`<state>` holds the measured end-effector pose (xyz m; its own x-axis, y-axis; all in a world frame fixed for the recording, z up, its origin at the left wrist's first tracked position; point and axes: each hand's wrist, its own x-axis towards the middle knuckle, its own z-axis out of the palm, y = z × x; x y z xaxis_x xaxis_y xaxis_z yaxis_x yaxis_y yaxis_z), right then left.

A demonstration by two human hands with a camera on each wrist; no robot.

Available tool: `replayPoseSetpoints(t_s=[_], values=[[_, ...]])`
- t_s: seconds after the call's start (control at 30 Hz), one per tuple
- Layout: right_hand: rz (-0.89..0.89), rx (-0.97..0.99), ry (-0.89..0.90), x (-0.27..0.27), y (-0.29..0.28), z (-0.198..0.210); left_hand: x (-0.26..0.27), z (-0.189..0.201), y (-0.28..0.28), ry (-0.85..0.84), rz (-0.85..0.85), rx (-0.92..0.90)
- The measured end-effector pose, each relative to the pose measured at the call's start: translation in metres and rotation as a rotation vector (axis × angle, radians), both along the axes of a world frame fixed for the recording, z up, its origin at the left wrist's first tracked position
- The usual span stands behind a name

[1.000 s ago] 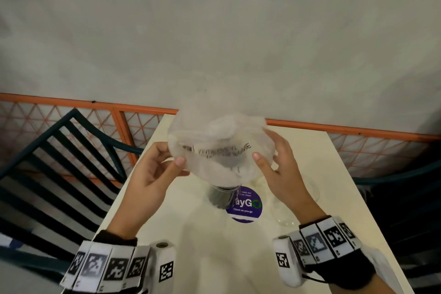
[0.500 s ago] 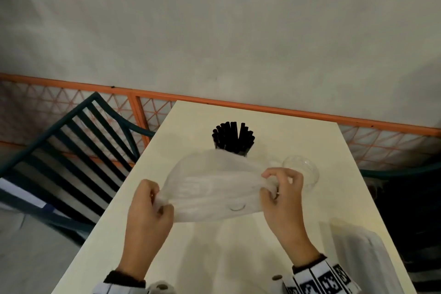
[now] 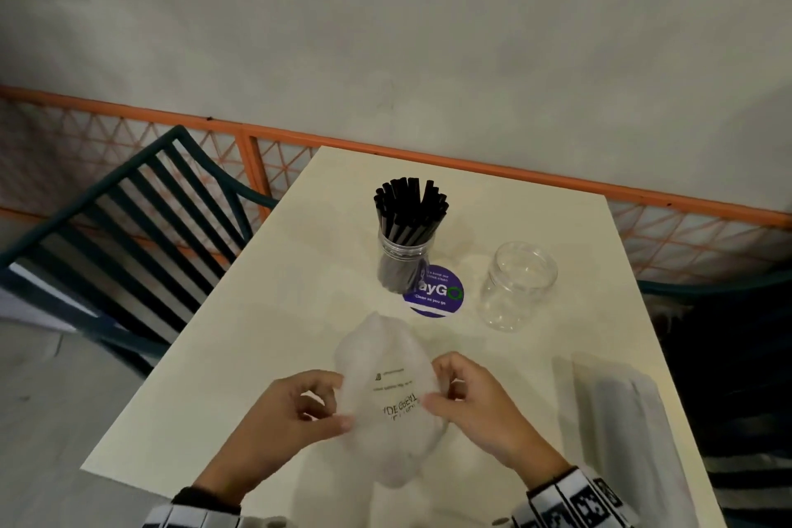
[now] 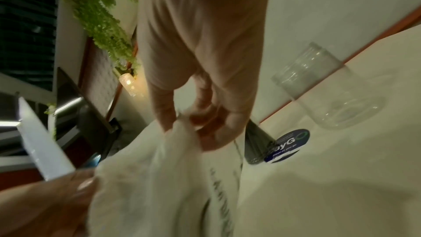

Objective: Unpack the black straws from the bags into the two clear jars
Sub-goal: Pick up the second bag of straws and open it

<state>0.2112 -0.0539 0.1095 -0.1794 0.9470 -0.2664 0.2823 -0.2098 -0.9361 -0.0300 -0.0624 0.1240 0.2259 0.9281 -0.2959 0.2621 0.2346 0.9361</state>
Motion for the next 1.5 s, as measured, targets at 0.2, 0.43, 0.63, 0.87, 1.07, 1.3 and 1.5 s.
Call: replayPoseSetpoints(t_s=[0.2, 0.43, 0.63, 0.87, 1.07, 1.3, 1.5], values=[[-0.181, 0.235, -0.37, -0.009, -0.003, -0.021, 0.009, -0.017, 0.002, 0.328, 0.126, 0.317], [-0.319, 0.147, -0.439, -0.026, -0.005, -0.031, -0.039, -0.026, 0.004, 0.587, 0.148, 0.32], [-0.267, -0.019, -0.071, -0.06, -0.008, -0.029, -0.089, -0.03, 0.012, 0.134, -0.079, -0.039], [-0.349, 0.151, -0.508, -0.088, -0.013, -0.051, -0.112, -0.038, 0.023, 0.294, -0.117, 0.209], [-0.312, 0.249, -0.76, -0.101, -0.02, -0.056, -0.117, -0.058, 0.028, 0.585, -0.026, 0.525], [0.214, 0.034, -0.782, -0.129, -0.024, -0.064, -0.125, -0.088, 0.031, 0.682, -0.16, 0.367], [0.221, -0.141, -1.075, -0.159, -0.015, -0.104, -0.118, -0.072, 0.026, 0.637, -0.609, 0.525]])
